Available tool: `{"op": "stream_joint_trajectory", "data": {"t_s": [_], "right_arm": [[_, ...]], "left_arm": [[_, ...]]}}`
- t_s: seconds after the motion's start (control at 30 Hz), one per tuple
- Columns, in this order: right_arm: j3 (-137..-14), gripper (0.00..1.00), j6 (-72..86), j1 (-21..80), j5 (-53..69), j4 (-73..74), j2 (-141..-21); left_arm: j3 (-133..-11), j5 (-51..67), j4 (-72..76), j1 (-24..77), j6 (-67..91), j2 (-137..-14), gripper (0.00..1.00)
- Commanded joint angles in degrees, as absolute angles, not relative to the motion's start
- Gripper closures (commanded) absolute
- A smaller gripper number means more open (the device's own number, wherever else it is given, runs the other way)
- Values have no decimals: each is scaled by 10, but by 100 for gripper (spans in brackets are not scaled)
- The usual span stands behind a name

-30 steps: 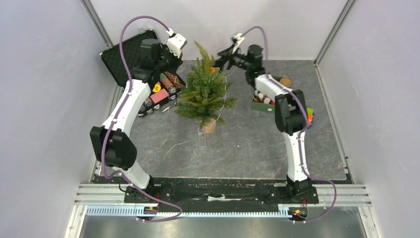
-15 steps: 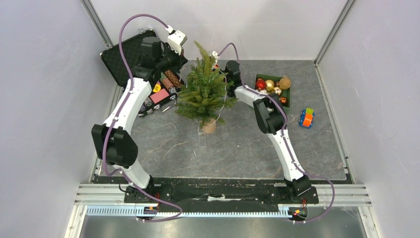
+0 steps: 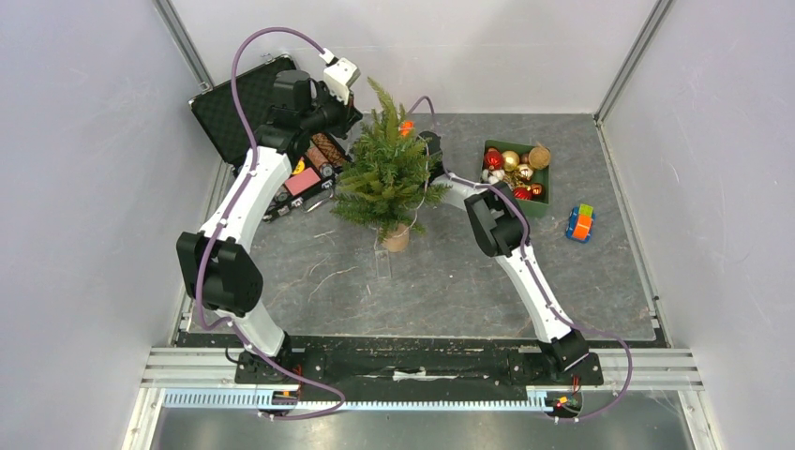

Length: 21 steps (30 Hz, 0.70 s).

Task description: Decorate the small christmas tree

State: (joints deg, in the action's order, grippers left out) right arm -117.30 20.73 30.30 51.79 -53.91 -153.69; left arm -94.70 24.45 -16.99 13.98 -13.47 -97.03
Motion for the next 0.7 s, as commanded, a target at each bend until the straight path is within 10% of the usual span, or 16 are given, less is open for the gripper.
{"op": "stream_joint_trajectory", "data": {"t_s": [0.0,0.17,0.43,0.67], "right_arm": [[-1169,46,237,302,497,-609,-1532],[-1120,99,245,298,455,-656,-1503],[-1013,100,249,251,287,-692,-1404],[-913,100,157,216,234,-640,-1257]], "left_arm": [[-960,262,-149,142,-114,-973,98],[-963,264,-159,142,-110,-967,98],[-953,202,-177,142,-132,-940,94],[-931,61,-205,142,-180,-903,39]]}}
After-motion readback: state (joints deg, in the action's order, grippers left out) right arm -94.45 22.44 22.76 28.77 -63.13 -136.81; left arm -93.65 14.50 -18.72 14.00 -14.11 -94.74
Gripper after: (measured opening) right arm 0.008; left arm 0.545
